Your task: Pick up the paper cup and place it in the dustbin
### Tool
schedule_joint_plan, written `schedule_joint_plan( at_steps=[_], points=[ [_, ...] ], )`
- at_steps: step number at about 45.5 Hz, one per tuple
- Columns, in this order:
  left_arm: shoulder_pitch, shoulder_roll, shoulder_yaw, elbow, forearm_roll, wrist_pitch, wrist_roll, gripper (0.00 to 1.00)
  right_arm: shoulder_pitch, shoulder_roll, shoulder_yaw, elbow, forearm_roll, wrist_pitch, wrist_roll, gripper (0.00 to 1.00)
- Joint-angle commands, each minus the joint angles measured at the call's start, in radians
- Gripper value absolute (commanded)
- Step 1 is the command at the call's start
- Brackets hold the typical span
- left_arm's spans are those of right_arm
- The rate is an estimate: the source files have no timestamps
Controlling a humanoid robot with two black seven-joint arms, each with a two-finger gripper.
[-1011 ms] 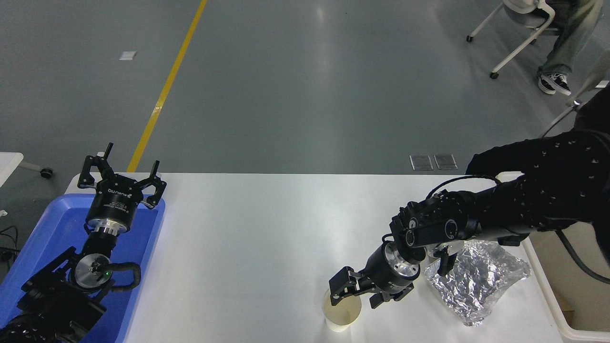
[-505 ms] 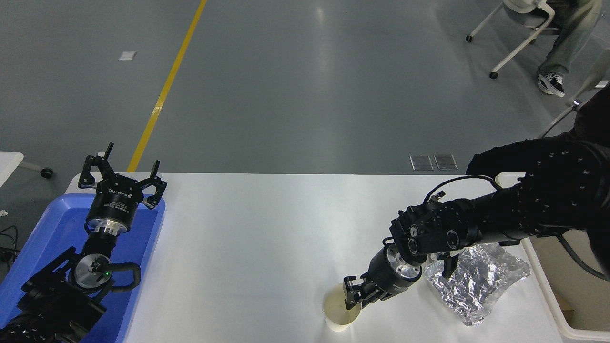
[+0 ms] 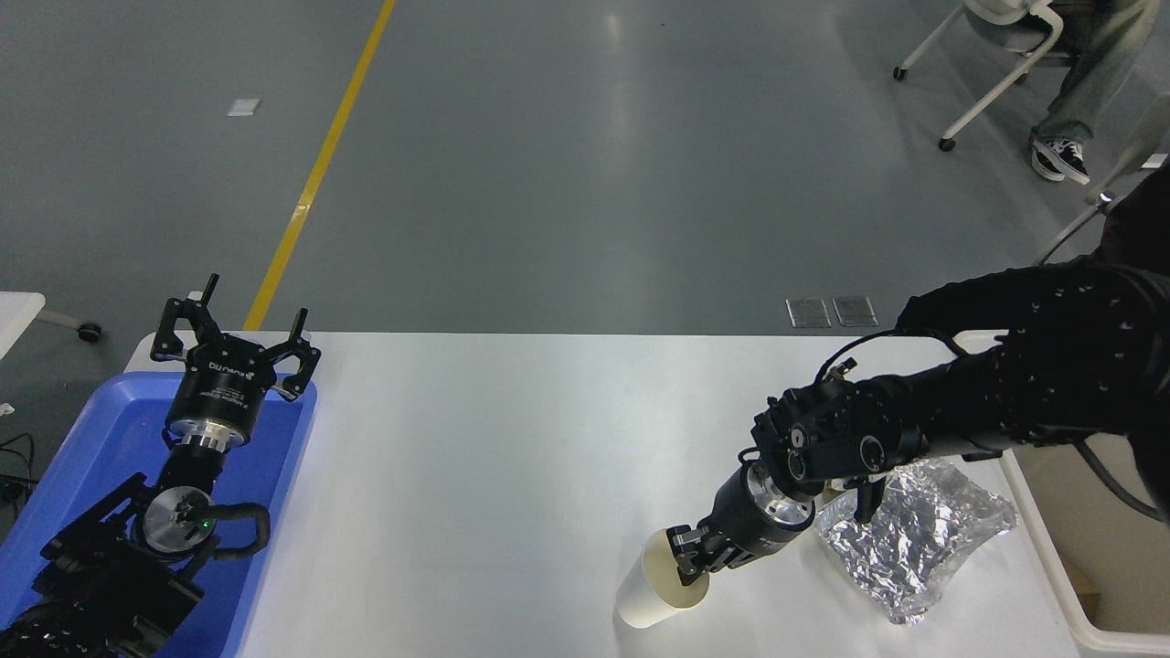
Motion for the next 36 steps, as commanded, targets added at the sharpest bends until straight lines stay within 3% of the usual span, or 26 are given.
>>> schedule_joint_plan(
  at_steps=[1,9,17,30,36],
  points=[
    [0.0,0.0,0.0,0.0,0.0,0.0,0.0,1.0,0.41,-0.171,-0.035,0.249,0.028,0.154,-0.003,0.0],
    [0.0,0.0,-0.002,0.0,0.0,0.0,0.002,1.0,0.756,-0.222,-0.091,0.387,0.065,0.289,-0.001,0.0],
    [0.0,-0.002,0.0,0.0,0.0,0.0,0.0,1.0,0.938,-0.216,-0.13,0.435,0.137,0.292,-0.001,0.0],
    [0.0,0.0,0.0,0.0,-0.001,0.0,0.0,1.0,0.994,-0.213,-0.186,0.45,0.131,0.292,-0.007,0.0],
    [0.0,-0.002,0.0,0.0,-0.001,0.0,0.0,1.0,0.992,-0.268,-0.259,0.443,0.064,0.292,-0.009,0.0]
  ],
)
